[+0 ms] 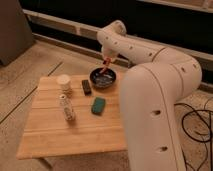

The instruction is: Place the pepper in the ceramic bowl

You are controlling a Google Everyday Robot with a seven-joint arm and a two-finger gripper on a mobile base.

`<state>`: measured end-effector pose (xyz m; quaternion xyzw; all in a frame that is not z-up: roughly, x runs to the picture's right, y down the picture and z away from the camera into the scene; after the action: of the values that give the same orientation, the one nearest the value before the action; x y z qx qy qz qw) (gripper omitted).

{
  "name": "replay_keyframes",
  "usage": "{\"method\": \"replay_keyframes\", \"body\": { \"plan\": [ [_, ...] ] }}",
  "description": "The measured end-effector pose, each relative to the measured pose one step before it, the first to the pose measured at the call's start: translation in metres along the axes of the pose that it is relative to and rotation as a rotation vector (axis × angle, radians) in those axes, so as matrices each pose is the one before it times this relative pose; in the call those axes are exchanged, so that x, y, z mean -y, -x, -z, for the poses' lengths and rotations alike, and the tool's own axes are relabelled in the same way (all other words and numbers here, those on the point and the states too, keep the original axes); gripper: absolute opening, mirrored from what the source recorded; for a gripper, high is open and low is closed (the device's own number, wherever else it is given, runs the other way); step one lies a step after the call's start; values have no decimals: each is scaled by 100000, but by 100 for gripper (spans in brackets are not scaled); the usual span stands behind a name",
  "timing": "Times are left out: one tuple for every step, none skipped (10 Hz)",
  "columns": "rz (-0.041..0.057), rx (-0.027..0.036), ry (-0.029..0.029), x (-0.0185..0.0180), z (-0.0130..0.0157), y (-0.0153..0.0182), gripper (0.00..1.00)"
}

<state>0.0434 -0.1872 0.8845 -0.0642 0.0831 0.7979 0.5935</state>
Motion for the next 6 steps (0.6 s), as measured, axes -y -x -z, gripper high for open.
{"method": "replay_keyframes", "body": {
  "plan": [
    [-64,-679,-578,37,-1060,472,0],
    [-200,-2227,-558,-213,-1929,86,0],
    [767,-1735,-711,-298,-1212,-277,0],
    [1974,-2148,-777,-724,-1528,-320,0],
    [1753,-976,31,-804,-818,2,0],
    [1683,-412,316,-689,-757,212,0]
  ]
}}
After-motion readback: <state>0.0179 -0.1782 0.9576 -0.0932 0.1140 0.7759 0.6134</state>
